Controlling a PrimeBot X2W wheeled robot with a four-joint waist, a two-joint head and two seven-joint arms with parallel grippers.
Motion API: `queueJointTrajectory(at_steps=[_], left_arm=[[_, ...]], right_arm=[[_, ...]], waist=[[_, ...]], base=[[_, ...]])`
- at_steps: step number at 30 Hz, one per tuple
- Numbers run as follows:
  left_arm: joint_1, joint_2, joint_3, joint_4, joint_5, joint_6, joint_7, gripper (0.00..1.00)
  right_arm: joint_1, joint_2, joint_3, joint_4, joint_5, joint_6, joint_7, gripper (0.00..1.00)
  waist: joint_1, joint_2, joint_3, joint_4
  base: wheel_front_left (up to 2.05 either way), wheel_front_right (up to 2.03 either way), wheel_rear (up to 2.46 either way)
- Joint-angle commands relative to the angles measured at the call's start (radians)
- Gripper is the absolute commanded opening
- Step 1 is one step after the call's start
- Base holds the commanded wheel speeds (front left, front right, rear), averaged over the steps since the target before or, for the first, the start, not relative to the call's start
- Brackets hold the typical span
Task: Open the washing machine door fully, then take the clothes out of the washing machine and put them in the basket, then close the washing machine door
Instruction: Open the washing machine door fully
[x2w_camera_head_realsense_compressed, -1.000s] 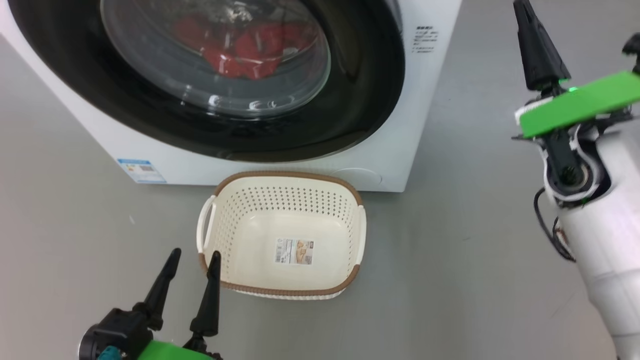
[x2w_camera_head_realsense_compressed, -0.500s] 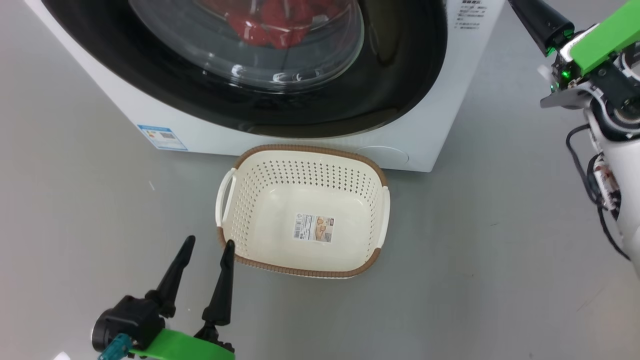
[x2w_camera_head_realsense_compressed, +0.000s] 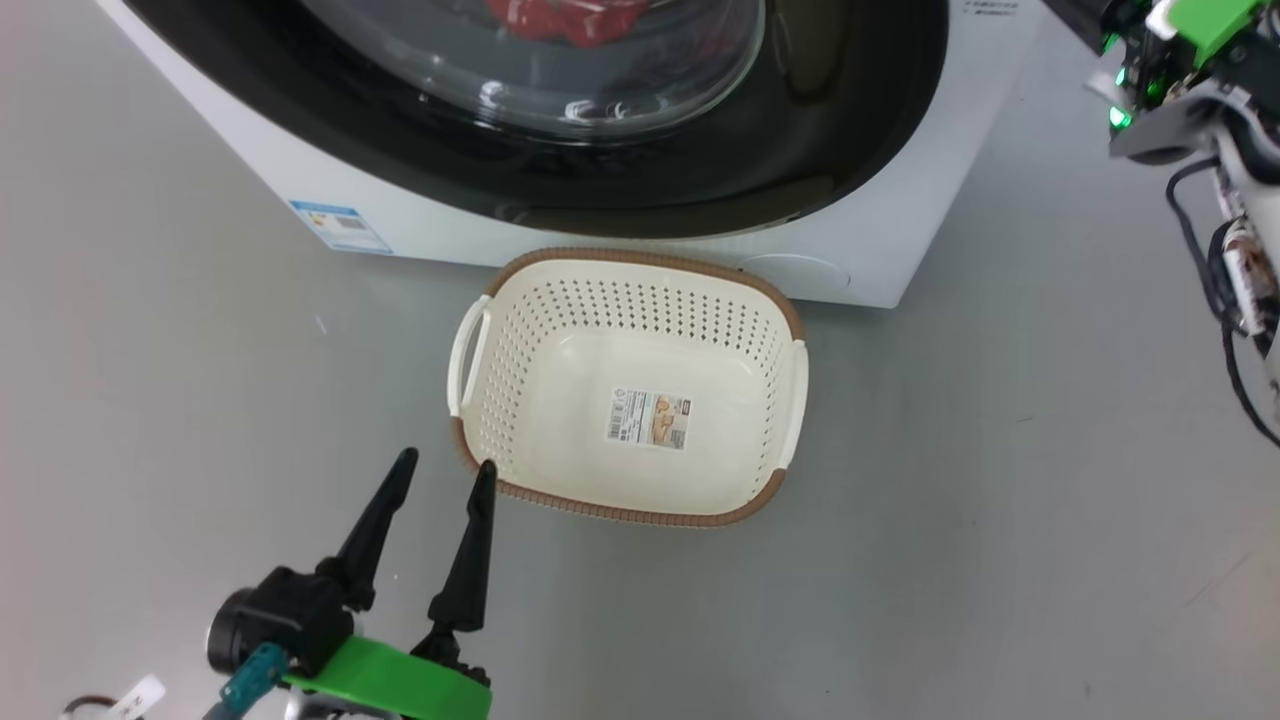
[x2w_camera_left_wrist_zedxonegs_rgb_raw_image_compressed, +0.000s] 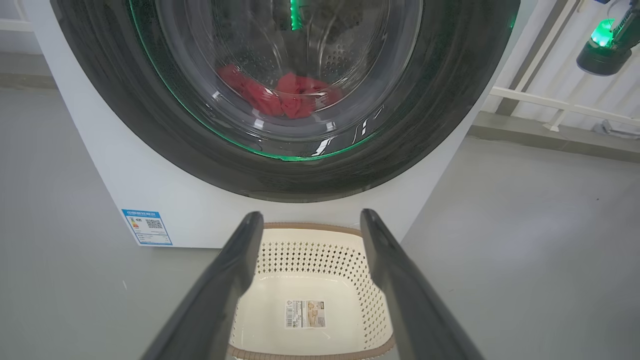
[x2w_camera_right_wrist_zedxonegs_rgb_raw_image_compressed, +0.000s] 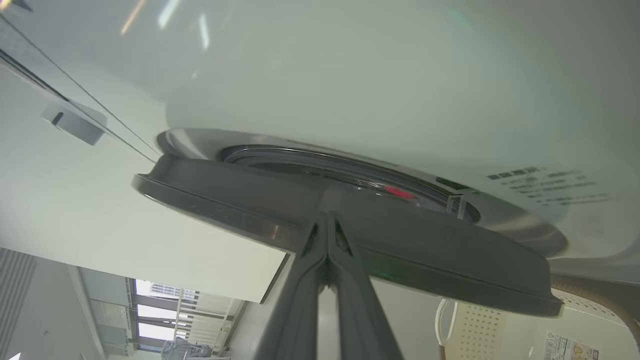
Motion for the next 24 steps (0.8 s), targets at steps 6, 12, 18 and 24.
queueJointTrajectory(at_steps=[6,12,18,24], left_arm=[[-0.039,0.009,0.015,-0.027,-0.008,-0.006,-0.012,1.0],[-0.052,0.009,0.007,-0.027,-0.023,-0.006,-0.012,1.0],[-0.066,0.009,-0.005,-0.025,-0.028,-0.006,-0.012,1.0],[-0.073,0.009,-0.012,-0.027,-0.034,-0.006,-0.012,1.0]], right_arm=[[-0.081,0.007,-0.007,0.041,0.017,0.001,0.038,0.0],[-0.134,0.012,-0.006,0.096,0.013,0.001,0.048,0.0],[-0.159,0.019,0.003,0.125,0.006,0.001,0.067,0.0],[-0.151,0.029,0.012,0.129,0.007,0.001,0.101,0.0]], waist=[[0.0,0.0,0.033,0.025],[0.0,0.0,0.058,0.033],[0.0,0.0,0.065,0.041],[0.0,0.0,0.066,0.044]], base=[[0.0,0.0,0.0],[0.0,0.0,0.0],[0.0,0.0,0.0],[0.0,0.0,0.0]])
